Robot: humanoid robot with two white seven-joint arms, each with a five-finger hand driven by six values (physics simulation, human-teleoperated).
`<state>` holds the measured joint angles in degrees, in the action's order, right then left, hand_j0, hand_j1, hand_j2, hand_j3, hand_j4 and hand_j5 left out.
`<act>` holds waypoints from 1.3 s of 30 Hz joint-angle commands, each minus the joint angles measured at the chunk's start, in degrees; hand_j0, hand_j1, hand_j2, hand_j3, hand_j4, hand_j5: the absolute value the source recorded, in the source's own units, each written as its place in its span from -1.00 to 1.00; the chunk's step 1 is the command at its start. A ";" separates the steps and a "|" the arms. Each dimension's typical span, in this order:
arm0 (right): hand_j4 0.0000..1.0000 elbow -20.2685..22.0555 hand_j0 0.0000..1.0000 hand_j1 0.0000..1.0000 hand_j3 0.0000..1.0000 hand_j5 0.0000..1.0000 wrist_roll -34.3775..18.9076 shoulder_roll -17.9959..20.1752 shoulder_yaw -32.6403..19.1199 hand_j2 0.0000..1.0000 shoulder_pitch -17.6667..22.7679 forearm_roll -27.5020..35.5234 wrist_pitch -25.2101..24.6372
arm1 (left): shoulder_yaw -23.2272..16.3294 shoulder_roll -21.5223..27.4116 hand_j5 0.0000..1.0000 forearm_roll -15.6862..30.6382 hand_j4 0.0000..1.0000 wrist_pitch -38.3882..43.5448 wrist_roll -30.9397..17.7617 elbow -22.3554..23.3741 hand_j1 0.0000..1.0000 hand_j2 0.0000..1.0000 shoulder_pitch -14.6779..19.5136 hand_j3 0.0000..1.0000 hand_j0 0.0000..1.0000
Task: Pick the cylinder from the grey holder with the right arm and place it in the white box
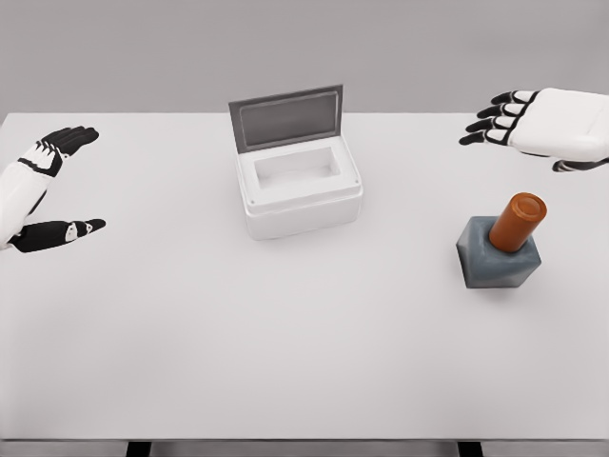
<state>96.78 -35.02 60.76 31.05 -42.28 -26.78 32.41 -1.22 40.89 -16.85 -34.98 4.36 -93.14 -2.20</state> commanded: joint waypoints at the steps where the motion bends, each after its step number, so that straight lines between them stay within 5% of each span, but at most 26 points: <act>1: 1.00 0.69 1.00 1.00 1.00 1.00 0.02 0.14 -0.02 1.00 0.00 0.06 -0.16 | -0.01 0.06 1.00 0.33 1.00 -0.02 0.03 0.06 1.00 1.00 0.00 1.00 1.00; 5: 1.00 1.22 1.00 1.00 1.00 1.00 0.02 1.11 -0.81 1.00 0.00 1.03 0.28 | -0.01 0.06 1.00 0.33 1.00 -0.02 0.03 -0.02 1.00 1.00 0.00 1.00 1.00; 6: 1.00 1.74 1.00 1.00 1.00 1.00 0.02 4.08 -2.83 1.00 0.52 2.95 0.37 | -0.01 0.06 1.00 0.33 1.00 -0.02 0.03 -0.02 1.00 1.00 0.00 1.00 1.00; 9: 0.99 1.31 0.99 0.99 0.99 0.99 0.02 6.38 -1.51 0.99 1.76 12.10 -0.60 | -0.01 0.06 1.00 0.33 1.00 -0.02 0.03 -0.02 1.00 1.00 -0.09 1.00 1.00; 12: 0.99 -1.68 0.99 0.99 0.99 0.99 0.02 6.56 -5.73 0.99 1.41 26.69 -9.82 | -0.01 0.06 1.00 0.33 1.00 -0.02 0.03 -0.02 1.00 1.00 0.00 1.00 1.00; 14: 0.99 -1.94 0.99 0.99 0.99 0.99 0.02 7.00 -7.40 0.99 1.67 31.44 -10.44 | -0.01 0.06 1.00 0.33 1.00 -0.02 0.03 -0.02 1.00 1.00 0.00 1.00 1.00; 16: 0.99 -1.33 0.99 0.99 0.99 0.99 0.02 10.25 -4.68 0.99 2.37 31.97 -10.26 | -0.01 0.06 1.00 0.33 1.00 -0.02 0.03 -0.02 1.00 1.00 -0.09 1.00 1.00; 25: 0.99 -0.71 0.99 0.99 0.99 0.99 0.02 12.01 7.27 0.99 3.25 31.18 -9.03 | -0.01 0.06 1.00 0.33 1.00 -0.02 0.03 -0.02 1.00 1.00 -0.09 1.00 1.00; 30: 0.99 -0.89 0.99 0.99 0.99 0.99 0.02 11.31 11.66 0.99 3.34 29.07 -9.03 | -0.01 0.06 1.00 0.33 1.00 -0.02 0.03 -0.02 1.00 1.00 -0.09 1.00 1.00; 39: 0.99 -6.43 0.99 0.99 0.99 0.99 0.02 6.65 12.28 0.99 2.72 25.82 -9.12 | -0.01 0.06 1.00 0.33 1.00 -0.02 0.03 -0.02 1.00 1.00 -0.09 1.00 1.00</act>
<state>91.30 -35.02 67.97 43.20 -39.55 -0.60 23.39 -1.24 40.90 -16.86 -34.98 4.36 -93.14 -2.29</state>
